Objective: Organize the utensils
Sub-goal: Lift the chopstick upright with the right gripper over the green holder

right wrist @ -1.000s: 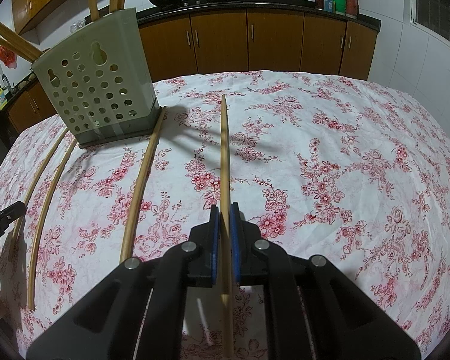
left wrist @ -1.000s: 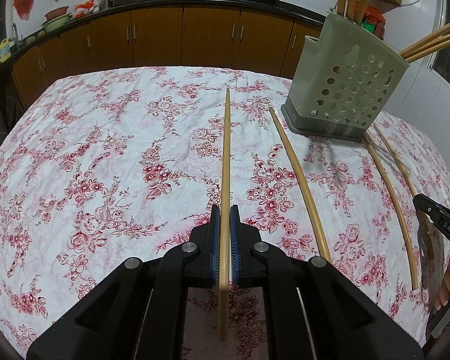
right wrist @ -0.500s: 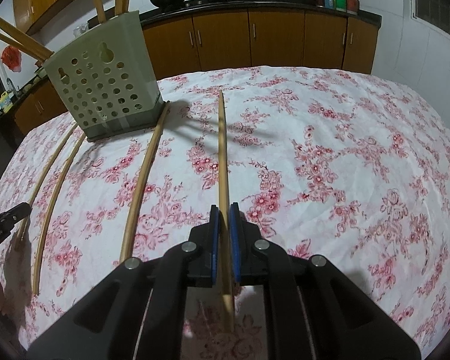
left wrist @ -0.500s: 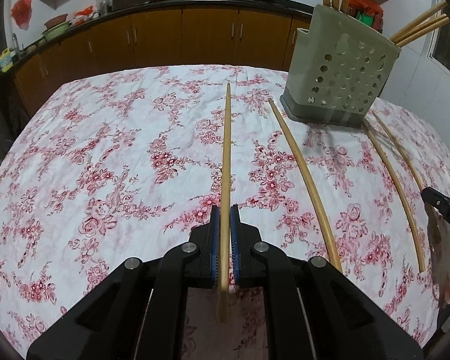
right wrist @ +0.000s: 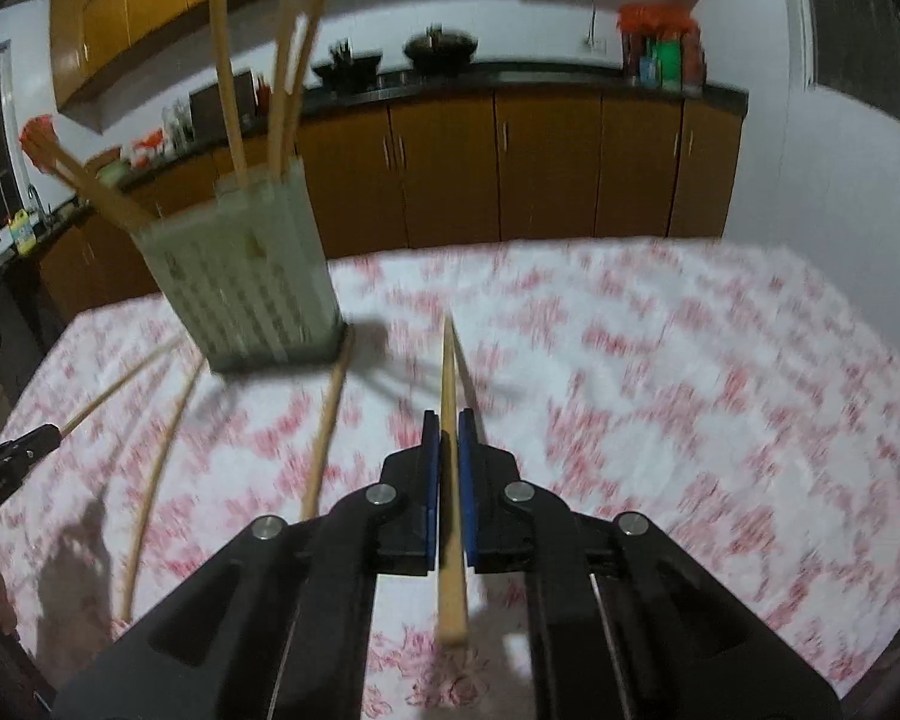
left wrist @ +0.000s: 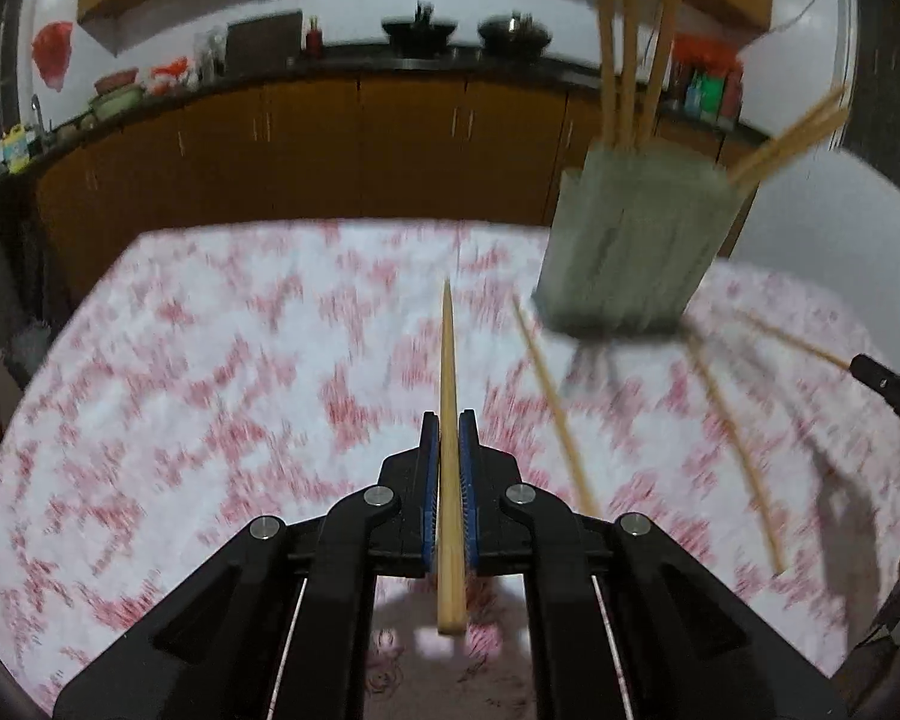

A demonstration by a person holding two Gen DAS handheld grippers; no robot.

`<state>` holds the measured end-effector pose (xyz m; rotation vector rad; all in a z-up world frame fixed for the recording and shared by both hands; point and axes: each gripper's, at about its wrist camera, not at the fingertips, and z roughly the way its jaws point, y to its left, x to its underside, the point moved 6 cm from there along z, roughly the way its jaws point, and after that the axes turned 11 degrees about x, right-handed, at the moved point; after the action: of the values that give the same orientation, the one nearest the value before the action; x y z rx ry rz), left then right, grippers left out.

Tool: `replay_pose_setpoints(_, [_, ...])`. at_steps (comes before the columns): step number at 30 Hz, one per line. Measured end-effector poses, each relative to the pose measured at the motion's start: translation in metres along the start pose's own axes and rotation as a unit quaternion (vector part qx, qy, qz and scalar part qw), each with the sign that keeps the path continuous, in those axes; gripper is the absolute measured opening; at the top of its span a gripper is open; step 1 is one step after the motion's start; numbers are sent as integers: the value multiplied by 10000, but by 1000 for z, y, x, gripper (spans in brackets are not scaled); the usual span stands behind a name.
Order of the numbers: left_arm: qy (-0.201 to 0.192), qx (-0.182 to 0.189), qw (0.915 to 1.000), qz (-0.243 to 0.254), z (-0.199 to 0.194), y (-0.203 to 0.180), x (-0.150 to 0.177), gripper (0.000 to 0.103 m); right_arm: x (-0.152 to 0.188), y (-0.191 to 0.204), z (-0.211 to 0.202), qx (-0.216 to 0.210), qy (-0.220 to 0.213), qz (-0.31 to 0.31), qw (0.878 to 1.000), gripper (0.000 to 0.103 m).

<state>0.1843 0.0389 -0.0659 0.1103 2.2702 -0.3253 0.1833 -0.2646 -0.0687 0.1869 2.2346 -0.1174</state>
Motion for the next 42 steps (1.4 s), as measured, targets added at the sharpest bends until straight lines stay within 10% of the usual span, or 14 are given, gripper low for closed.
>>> replay_pose_setpoints(26, [-1005,215,9945,185,-52,-23,-72,7,-56,3,-45,-164,-808,160,9965,8])
replay_pose_setpoints(42, [-1678,714,9826,355,-89,-67,-124,7,-123,22,-120,-1337,-1504,379,9788,8])
